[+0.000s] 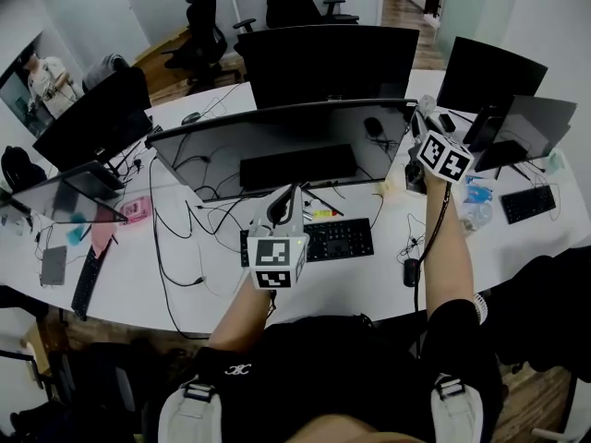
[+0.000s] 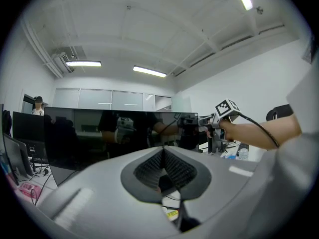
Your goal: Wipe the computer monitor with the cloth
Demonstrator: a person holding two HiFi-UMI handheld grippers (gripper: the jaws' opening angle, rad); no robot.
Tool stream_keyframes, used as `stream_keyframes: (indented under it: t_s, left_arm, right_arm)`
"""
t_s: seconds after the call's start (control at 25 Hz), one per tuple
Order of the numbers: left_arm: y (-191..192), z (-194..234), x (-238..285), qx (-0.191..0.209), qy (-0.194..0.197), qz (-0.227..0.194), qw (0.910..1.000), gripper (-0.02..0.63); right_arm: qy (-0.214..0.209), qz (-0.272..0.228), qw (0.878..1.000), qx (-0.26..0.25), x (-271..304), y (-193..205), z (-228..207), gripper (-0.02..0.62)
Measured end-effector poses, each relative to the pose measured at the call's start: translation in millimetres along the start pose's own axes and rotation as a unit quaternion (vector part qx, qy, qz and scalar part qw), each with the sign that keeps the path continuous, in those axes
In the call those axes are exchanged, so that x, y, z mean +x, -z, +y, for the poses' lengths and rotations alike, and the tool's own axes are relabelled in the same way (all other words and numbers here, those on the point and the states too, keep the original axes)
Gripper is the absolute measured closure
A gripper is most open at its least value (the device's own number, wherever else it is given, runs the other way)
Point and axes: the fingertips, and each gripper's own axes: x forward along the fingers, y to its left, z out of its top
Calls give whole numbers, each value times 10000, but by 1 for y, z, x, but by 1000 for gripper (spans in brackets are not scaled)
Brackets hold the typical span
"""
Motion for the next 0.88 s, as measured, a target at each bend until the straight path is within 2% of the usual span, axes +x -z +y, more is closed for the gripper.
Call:
stream_keyframes:
  t_s: [0.4,0.88]
  left_arm:
    - [15,2,1,-132,16,131,9998,555]
    - [42,2,13,-84,68,491,9987,555]
  right_arm:
    - [11,456,9988,173,0,55,-13,563]
    - [-150,932,9937,596,0,138,-22,563]
